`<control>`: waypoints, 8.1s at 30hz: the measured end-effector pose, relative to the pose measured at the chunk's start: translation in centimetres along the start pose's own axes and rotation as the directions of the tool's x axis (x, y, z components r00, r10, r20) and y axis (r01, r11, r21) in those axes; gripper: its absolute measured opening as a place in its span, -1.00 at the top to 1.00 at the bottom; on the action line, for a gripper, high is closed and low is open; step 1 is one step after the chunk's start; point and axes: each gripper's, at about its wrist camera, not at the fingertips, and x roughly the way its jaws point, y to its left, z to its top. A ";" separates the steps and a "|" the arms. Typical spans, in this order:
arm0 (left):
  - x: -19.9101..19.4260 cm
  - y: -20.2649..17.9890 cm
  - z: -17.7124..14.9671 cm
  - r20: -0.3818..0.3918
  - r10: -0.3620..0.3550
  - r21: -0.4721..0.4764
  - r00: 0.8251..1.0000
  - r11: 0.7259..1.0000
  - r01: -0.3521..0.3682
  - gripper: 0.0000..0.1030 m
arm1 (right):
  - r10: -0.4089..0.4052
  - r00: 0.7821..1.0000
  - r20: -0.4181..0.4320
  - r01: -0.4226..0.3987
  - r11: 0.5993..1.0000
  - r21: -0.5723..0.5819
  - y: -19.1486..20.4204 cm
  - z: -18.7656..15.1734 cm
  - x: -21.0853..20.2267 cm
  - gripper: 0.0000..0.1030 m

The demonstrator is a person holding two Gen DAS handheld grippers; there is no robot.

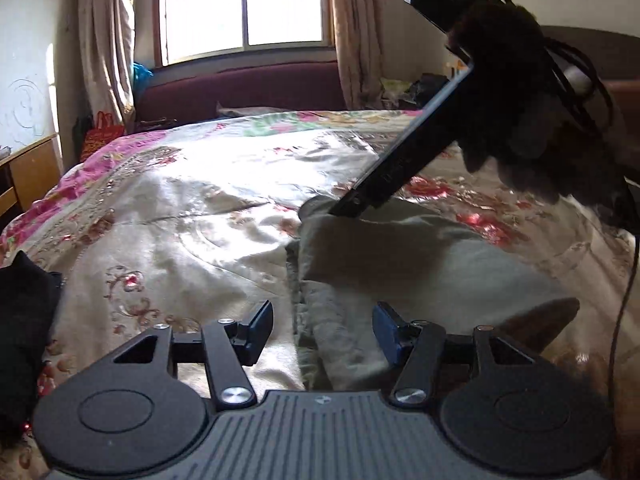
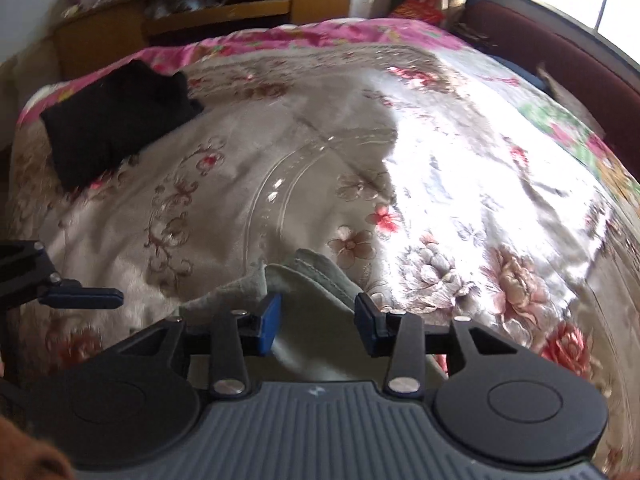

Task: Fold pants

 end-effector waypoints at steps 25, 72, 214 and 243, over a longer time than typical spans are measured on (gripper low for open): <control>3.3 0.0 -0.3 -0.086 -0.041 0.004 0.995 0.999 0.042 0.14 | 0.074 0.997 -0.030 -0.059 0.934 0.353 -8.6 0.7 4.3 0.88; 3.7 -1.0 2.8 -0.140 0.071 0.130 0.988 0.990 -0.053 0.14 | -0.126 0.984 0.127 0.034 0.828 0.559 -2.6 -9.7 -4.1 0.74; -5.0 -10.8 -1.5 -0.149 0.275 0.002 0.950 0.961 -0.278 -0.73 | -0.266 0.959 0.095 0.090 0.607 0.790 10.5 -21.7 -11.8 0.37; -5.0 -10.9 -1.4 -0.154 0.285 -0.001 0.946 0.957 -0.289 -0.71 | -0.264 0.960 0.098 0.086 0.605 0.792 10.5 -21.6 -11.7 0.37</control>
